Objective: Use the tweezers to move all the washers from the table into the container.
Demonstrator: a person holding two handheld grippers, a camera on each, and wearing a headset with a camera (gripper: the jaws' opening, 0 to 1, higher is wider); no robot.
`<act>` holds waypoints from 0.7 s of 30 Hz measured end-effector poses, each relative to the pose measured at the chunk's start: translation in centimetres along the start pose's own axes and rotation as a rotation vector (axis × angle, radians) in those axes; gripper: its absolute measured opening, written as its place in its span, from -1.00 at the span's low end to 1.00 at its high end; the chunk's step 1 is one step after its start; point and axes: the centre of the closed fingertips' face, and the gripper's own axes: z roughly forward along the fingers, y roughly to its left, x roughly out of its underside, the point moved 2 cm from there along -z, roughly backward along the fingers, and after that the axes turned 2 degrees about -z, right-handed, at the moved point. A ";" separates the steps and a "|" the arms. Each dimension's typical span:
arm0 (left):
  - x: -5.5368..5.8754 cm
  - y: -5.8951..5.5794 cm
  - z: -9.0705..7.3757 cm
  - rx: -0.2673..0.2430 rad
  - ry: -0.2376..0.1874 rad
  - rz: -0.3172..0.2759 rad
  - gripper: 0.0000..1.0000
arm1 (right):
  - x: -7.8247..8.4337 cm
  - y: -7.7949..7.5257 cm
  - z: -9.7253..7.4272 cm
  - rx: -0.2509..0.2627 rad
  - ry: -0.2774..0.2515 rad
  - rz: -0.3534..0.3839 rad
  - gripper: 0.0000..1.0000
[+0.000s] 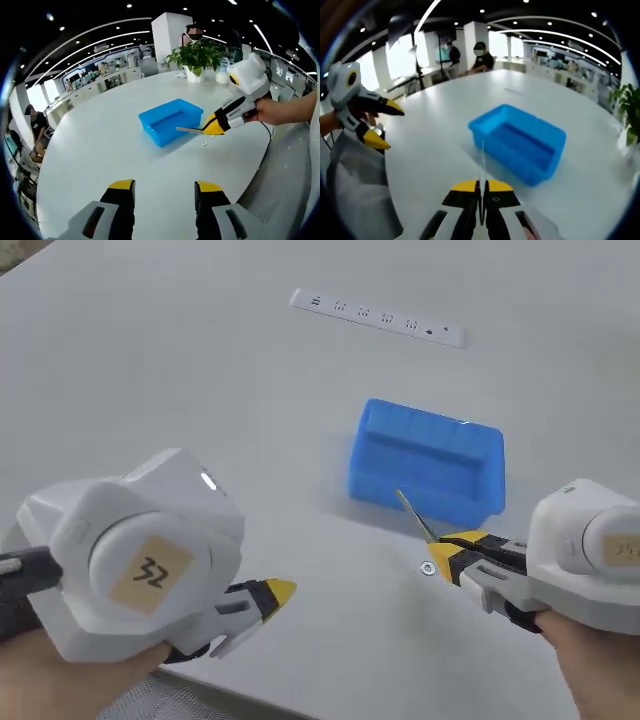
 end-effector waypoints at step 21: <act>-2.2 -1.4 4.7 0.149 -0.054 -0.089 -1.00 | -4.3 8.2 -3.3 -0.225 -0.094 -0.095 -0.97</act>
